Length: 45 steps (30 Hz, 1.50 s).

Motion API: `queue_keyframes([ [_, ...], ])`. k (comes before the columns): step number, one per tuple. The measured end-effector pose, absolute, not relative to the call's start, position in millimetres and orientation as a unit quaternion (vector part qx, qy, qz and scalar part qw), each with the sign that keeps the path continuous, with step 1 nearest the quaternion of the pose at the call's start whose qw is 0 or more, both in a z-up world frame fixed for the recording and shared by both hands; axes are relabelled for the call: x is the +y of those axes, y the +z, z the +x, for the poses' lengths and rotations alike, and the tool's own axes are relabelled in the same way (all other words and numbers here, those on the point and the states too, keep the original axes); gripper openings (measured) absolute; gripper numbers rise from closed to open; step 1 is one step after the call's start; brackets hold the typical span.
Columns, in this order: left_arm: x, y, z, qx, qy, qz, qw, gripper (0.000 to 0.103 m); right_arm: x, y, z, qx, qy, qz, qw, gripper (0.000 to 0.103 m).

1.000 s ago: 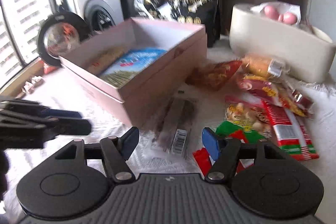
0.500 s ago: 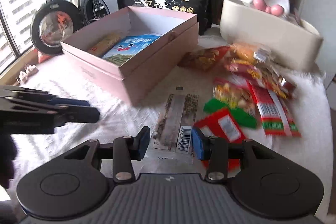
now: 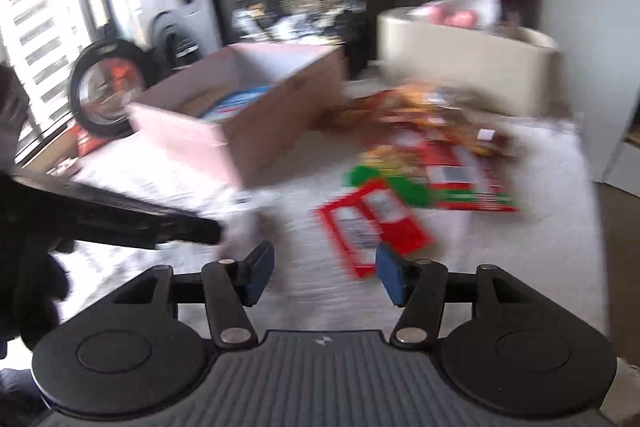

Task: Organize snacks
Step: 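Grasp the brown barcode snack bar with the left tool while the right tool approaches the red packet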

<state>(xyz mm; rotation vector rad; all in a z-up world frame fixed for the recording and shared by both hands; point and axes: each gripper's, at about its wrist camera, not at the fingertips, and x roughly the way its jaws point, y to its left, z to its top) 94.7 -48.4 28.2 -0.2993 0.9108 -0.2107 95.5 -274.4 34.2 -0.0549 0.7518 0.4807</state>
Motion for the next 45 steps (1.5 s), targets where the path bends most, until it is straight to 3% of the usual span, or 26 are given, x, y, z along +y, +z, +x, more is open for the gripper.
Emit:
queue_keyframes([
  [8, -96.9, 24.1, 112.1, 0.416, -0.137, -0.045, 0.898, 0.034, -302.8, 22.7, 104.2, 0.354, 0.209, -0.024, 0.911, 0.057],
  [23, -121.3, 29.4, 66.1, 0.361, -0.143, 0.154, 0.909, 0.038, -295.8, 4.2, 142.4, 0.363, 0.19, -0.002, 0.912, 0.058],
  [32, -117.7, 26.2, 87.9, 0.386, -0.179, 0.144, 0.893, 0.038, -298.5, 2.4, 143.5, 0.362, 0.186, 0.006, 0.913, 0.062],
  [38, -118.1, 22.3, 91.6, 0.389, -0.208, 0.137, 0.887, 0.049, -311.9, 2.9, 143.1, 0.361, 0.173, 0.037, 0.916, 0.062],
  [45, -104.1, 20.9, 102.4, 0.402, -0.195, 0.138, 0.884, 0.052, -311.9, 0.5, 143.4, 0.359, 0.176, 0.041, 0.916, 0.065],
])
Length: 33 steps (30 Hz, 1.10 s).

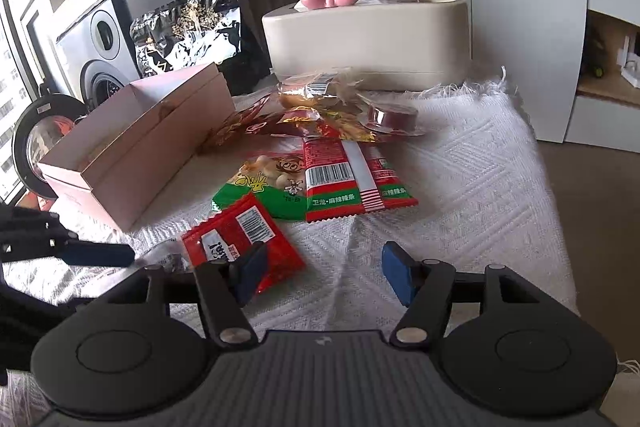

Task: Organize snacks
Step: 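Grasp the brown barcode snack bar with the left tool while the right tool approaches the red packet, then grasp the red snack packet with the right tool while the left tool holds the brown bar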

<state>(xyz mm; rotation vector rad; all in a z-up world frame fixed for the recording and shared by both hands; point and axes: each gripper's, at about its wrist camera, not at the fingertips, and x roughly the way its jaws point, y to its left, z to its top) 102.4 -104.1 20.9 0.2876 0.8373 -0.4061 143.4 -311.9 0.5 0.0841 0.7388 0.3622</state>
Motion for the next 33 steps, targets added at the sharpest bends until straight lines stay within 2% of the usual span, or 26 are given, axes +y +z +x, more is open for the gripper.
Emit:
queue_keyframes([
  [6, -93.4, 15.6, 116.5, 0.411, -0.209, 0.089, 0.883, 0.051, -311.0, 0.3, 143.2, 0.36, 0.184, 0.039, 0.914, 0.07],
  [11, -91.8, 13.7, 105.2, 0.394, -0.216, 0.102, 0.887, 0.051, -310.8, 3.5, 139.6, 0.358, 0.212, 0.037, 0.908, 0.071],
  [12, -91.8, 14.4, 103.5, 0.392, -0.22, 0.106, 0.887, 0.046, -308.9, 5.6, 138.2, 0.356, 0.227, 0.031, 0.906, 0.071],
  [21, -59.6, 35.0, 79.0, 0.367, -0.205, 0.047, 0.906, 0.042, -266.3, 17.2, 146.9, 0.353, 0.275, -0.079, 0.891, 0.071],
  [24, -43.5, 41.8, 67.2, 0.361, -0.195, 0.031, 0.911, 0.042, -266.5, 8.4, 159.8, 0.387, 0.266, -0.053, 0.881, 0.071],
  [29, -23.3, 37.0, 65.1, 0.375, -0.173, -0.004, 0.911, 0.042, -258.5, 11.3, 152.7, 0.4, 0.301, -0.022, 0.865, 0.071],
  [33, -21.3, 31.8, 65.8, 0.378, -0.17, -0.014, 0.91, 0.042, -237.3, 7.6, 147.8, 0.385, 0.275, -0.098, 0.875, 0.071],
])
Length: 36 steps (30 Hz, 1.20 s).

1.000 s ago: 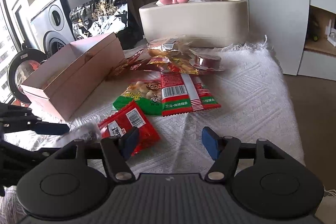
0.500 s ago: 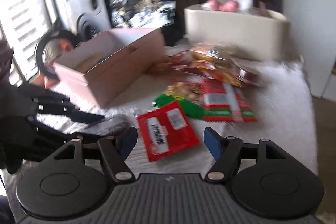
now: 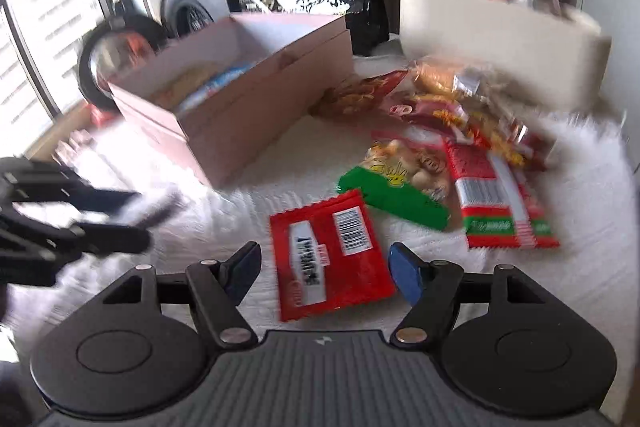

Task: Organize snacks
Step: 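Grasp the red snack packet with the right tool while the left tool holds the brown bar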

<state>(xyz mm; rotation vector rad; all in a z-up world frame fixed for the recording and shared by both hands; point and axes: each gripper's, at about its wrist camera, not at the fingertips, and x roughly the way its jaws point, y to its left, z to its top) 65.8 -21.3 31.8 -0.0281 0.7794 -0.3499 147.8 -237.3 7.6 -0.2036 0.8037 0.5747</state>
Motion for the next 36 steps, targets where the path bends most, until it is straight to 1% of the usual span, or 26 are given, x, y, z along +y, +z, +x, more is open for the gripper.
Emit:
queue_keyframes([
  [7, -15.6, 29.0, 62.3, 0.378, -0.166, -0.022, 0.911, 0.042, -231.4, 5.2, 148.9, 0.375, 0.29, -0.14, 0.869, 0.073],
  [11, -10.7, 26.7, 65.2, 0.383, -0.136, -0.031, 0.913, 0.042, -224.3, 8.5, 144.3, 0.361, 0.29, -0.183, 0.867, 0.073],
  [15, -12.2, 25.1, 65.4, 0.386, -0.129, -0.026, 0.913, 0.043, -222.0, 10.2, 145.1, 0.38, 0.255, -0.159, 0.875, 0.073],
  [19, -14.2, 24.3, 65.5, 0.387, -0.127, -0.021, 0.913, 0.043, -219.6, 7.9, 133.7, 0.37, 0.264, -0.164, 0.875, 0.073],
  [23, -17.1, 22.9, 64.5, 0.385, -0.123, -0.014, 0.915, 0.043, -224.8, 9.6, 133.7, 0.382, 0.279, -0.136, 0.871, 0.073],
  [31, -27.0, 19.9, 58.8, 0.375, -0.114, 0.018, 0.92, 0.044, -225.8, 4.6, 139.3, 0.382, 0.263, -0.115, 0.878, 0.073],
  [33, -27.6, 20.3, 59.7, 0.377, -0.113, 0.02, 0.919, 0.044, -223.8, 4.9, 137.7, 0.38, 0.27, -0.121, 0.876, 0.07],
  [34, -26.9, 20.8, 60.5, 0.379, -0.113, 0.016, 0.919, 0.044, -222.2, 6.1, 137.0, 0.381, 0.272, -0.128, 0.875, 0.065],
  [36, -23.9, 21.1, 61.8, 0.38, -0.115, 0.006, 0.918, 0.044, -218.1, 12.0, 134.2, 0.377, 0.267, -0.143, 0.875, 0.062],
])
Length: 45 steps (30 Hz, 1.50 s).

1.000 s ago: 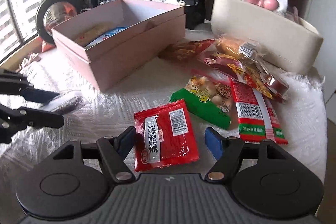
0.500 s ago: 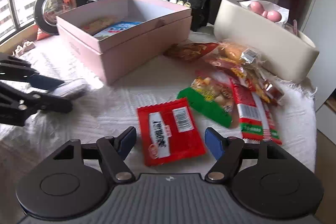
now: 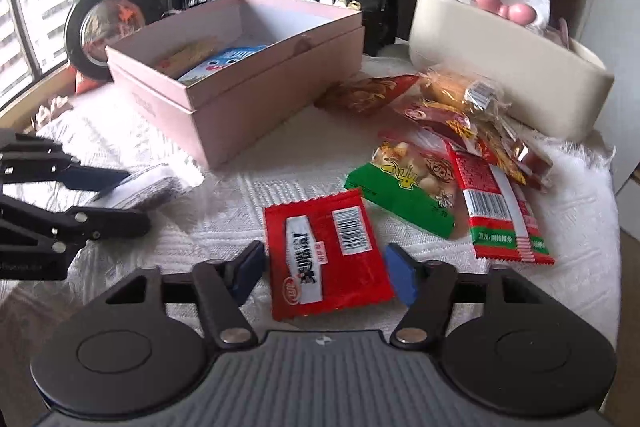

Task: Organize snacks
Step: 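Grasp the red snack packet with the right tool while the left tool holds the brown bar, then carry the brown bar with the left tool while the right tool carries the red packet toward the pink box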

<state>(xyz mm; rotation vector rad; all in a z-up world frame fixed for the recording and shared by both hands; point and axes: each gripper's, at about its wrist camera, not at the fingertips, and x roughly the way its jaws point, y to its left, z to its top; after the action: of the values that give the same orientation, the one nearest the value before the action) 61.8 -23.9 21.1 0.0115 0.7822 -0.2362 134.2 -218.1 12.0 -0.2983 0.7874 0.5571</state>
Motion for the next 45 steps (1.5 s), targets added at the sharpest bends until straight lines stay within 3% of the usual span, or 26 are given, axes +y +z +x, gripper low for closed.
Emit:
queue_keyframes([
  [2, -20.3, 22.5, 62.0, 0.384, -0.115, -0.007, 0.916, 0.043, -216.9, 19.1, 130.4, 0.369, 0.264, -0.147, 0.879, 0.053],
  [18, 24.0, 85.0, -32.6, 0.322, -0.111, -0.001, 0.94, 0.043, -188.8, 80.7, 27.8, 0.318, 0.337, -0.125, 0.877, 0.05],
  [24, 60.2, 122.0, -9.4, 0.283, -0.058, -0.019, 0.957, 0.043, -159.4, 122.9, 9.9, 0.265, 0.368, -0.132, 0.881, 0.05],
  [37, 61.7, 126.0, 122.0, 0.286, -0.074, -0.022, 0.955, 0.043, -108.7, 171.5, 118.9, 0.253, 0.289, -0.108, 0.917, 0.05],
  [45, 56.6, 76.8, 178.5, 0.349, -0.127, -0.053, 0.927, 0.045, -94.5, 128.7, 214.8, 0.33, 0.249, -0.078, 0.907, 0.05],
])
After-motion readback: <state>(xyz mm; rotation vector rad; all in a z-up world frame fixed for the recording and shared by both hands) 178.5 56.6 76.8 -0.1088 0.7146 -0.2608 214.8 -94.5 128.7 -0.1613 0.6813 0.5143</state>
